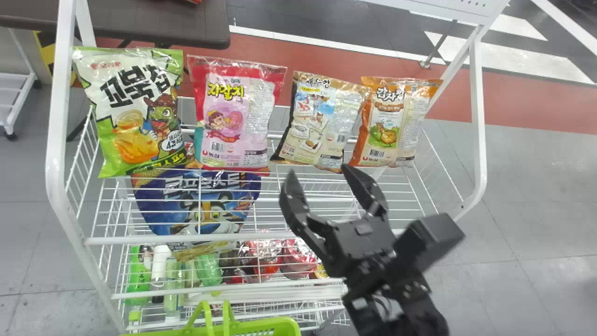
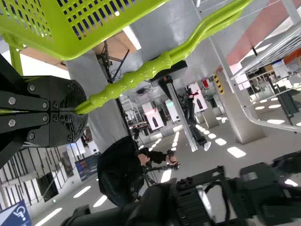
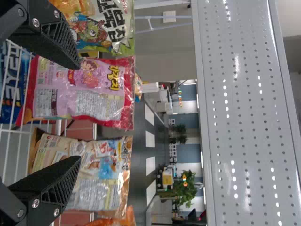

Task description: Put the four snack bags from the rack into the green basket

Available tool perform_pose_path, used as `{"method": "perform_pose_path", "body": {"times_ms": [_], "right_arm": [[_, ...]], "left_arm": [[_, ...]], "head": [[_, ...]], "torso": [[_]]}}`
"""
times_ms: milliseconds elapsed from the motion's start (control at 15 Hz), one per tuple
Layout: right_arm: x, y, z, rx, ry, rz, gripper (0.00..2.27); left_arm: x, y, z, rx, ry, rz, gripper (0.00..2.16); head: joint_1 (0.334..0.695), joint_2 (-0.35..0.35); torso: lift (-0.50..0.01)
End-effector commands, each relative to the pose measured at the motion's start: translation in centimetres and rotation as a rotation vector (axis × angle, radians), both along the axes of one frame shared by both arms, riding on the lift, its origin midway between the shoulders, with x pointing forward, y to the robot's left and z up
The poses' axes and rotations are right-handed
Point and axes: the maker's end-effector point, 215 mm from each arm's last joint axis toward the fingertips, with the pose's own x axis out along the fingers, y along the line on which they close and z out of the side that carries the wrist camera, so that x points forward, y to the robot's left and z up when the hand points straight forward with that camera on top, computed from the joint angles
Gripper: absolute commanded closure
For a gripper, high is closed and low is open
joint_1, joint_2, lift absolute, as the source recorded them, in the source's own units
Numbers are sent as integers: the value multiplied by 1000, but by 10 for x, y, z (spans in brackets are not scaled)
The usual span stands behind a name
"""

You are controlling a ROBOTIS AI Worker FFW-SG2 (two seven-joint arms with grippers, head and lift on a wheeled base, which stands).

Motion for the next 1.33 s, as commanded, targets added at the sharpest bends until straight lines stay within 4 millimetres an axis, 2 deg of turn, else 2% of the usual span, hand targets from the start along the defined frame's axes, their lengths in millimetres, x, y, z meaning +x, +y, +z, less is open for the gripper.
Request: {"method": "perform_pose_path", "body": {"times_ms": [0,67,133,200,333,400,667,800,933,1200,1267], "right_arm": [[44,50,-13,-3,14,78,147],[66,70,-30,-21,48,112,147],[81,85,-34,-20,46,134,147],[97,106,-36,-12,42,158,147],[119,147,-40,-4,46,212,147],[130,160,-42,-28,44,237,147],[168,190,-57,-138,66,294,147],[186,188,-71,-166,92,301,157],[189,192,-85,-163,126,349,242],[174,207,-102,-194,204,427,1895],[169,209,-98,-194,199,429,2010]], "left_arm": [[1,-4,-3,0,9,-17,2118],[4,-5,-6,-2,16,-16,2115],[4,-5,-7,-2,22,-15,2115],[7,-4,-8,-4,23,-15,2115],[10,-2,-6,-13,21,-11,2115],[12,-1,-5,-16,13,-9,2115],[22,12,-7,-33,-8,19,2115],[26,17,-7,-47,-10,30,2115],[28,21,-5,-53,-27,26,2115],[34,26,-5,-58,-35,34,2115],[36,27,-5,-59,-37,33,2115]], "head": [[695,-350],[695,-350],[695,-320],[695,-233],[695,-162],[695,-125],[695,2],[695,33],[695,54],[695,84],[695,90]], "torso": [[-6],[-6],[-6],[-6],[-6],[-6],[-6],[-6],[-6],[-6],[-6]]}}
